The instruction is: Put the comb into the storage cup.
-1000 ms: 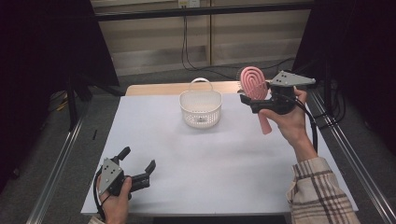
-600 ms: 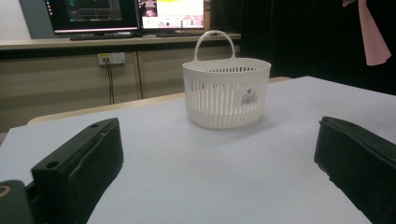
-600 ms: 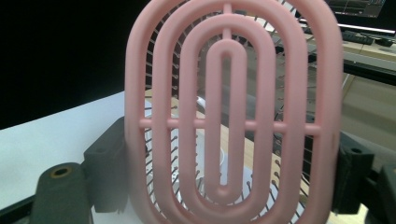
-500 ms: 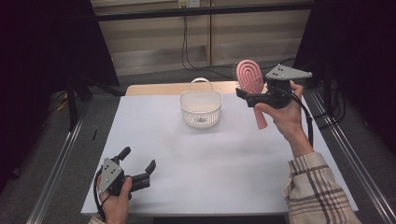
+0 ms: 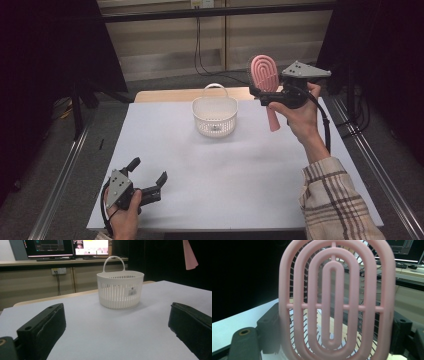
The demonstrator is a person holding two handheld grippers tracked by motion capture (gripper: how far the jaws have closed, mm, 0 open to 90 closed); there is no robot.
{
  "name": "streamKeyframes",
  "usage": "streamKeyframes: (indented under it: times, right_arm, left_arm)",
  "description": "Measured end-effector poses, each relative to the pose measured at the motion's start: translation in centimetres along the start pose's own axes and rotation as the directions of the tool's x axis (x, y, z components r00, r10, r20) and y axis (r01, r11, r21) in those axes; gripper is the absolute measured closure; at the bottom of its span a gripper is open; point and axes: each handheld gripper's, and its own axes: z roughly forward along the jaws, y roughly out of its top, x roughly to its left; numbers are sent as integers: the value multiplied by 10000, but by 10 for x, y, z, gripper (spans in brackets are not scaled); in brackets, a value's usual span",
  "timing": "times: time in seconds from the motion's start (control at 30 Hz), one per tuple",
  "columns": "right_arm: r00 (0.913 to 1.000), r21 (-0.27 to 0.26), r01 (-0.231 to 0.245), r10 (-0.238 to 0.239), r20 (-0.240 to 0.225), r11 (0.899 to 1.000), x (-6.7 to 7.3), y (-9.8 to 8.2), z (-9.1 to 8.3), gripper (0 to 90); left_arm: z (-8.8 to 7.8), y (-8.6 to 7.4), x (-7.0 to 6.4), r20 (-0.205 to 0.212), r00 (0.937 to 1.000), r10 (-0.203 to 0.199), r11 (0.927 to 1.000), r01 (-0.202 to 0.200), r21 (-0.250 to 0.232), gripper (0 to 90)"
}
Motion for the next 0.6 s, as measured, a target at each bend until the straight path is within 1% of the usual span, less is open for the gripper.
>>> streamKeyframes:
  times: [0.1, 0.2, 0.23, 0.3, 0.33, 0.43, 0.47, 0.53, 0.6]
  right_arm:
    - [10000, -96, -52, 52, 32, 9999, -1, 1, 3, 198]
    - [9998, -140, -122, 124, 171, 9998, -1, 0, 7, 198]
    - [9995, -147, -206, 210, 225, 9997, -2, 1, 8, 198]
    - [9991, -204, -368, 372, 185, 9991, -3, 1, 10, 198]
    - [9988, -269, -393, 401, 269, 9989, -3, 1, 12, 198]
    - [9983, -340, -482, 493, 306, 9983, -2, 4, 15, 198]
    - [9985, -358, -448, 459, 310, 9984, -2, 5, 16, 198]
    - [9988, -389, -444, 451, 172, 9983, -1, 8, 18, 198]
    - [9993, -355, -320, 326, 159, 9989, 1, 9, 22, 198]
  left_arm:
    - [0, 0, 0, 6, 10000, -7, 10000, 7, 5, 14]
    - [0, 0, -1, -12, 10000, -46, 10000, 46, -3, 13]
    - [0, 0, 0, -6, 10000, -50, 10000, 50, -4, 13]
    - [0, 0, -1, -34, 10000, -20, 10000, 20, 3, 14]
    - [0, 0, -1, -31, 10000, -19, 10000, 19, 3, 13]
    - [0, 0, 0, -11, 10000, -43, 10000, 43, 19, 14]
    - [0, 0, 0, -17, 10000, -51, 10000, 51, -5, 13]
    - [0, 0, 0, -2, 10000, -43, 10000, 43, 19, 14]
    - [0, 0, -1, -31, 10000, -12, 10000, 12, -2, 14]
